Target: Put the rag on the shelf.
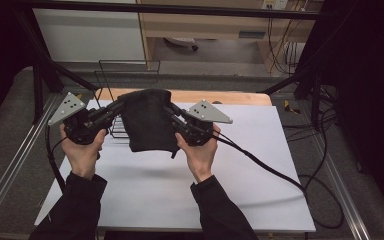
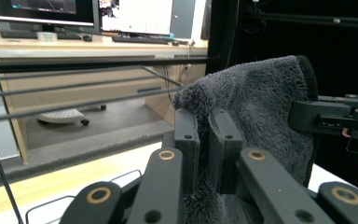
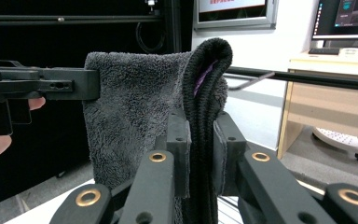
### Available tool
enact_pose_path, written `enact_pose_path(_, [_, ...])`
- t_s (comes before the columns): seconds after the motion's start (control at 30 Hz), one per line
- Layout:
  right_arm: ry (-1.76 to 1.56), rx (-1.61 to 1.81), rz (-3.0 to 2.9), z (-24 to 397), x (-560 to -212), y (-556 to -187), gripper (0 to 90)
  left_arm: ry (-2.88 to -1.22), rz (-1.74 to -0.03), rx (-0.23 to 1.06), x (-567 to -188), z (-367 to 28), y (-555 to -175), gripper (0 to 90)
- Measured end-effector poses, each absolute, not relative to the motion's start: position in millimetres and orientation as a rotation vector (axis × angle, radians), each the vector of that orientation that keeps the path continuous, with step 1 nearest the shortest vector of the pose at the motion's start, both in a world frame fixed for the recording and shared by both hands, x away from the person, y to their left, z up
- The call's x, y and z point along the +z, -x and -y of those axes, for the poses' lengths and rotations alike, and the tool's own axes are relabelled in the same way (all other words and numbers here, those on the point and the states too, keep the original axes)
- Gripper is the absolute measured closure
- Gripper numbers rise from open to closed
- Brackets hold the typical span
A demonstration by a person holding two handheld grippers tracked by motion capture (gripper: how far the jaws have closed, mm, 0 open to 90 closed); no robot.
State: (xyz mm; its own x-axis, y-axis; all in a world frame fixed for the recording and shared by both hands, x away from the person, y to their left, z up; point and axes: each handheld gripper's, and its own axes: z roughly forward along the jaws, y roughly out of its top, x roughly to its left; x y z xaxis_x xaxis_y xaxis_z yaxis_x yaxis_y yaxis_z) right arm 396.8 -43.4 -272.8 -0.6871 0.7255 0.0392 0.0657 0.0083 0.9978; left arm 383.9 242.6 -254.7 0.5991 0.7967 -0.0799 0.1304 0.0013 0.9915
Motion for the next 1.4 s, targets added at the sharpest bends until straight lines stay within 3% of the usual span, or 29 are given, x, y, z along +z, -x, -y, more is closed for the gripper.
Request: enact_pose_path(1.4, [-0.725, 1.816, -1.635, -6, -193, -447, 80.1, -1.308, -0.813, 0.748, -178, -280, -423, 83.3])
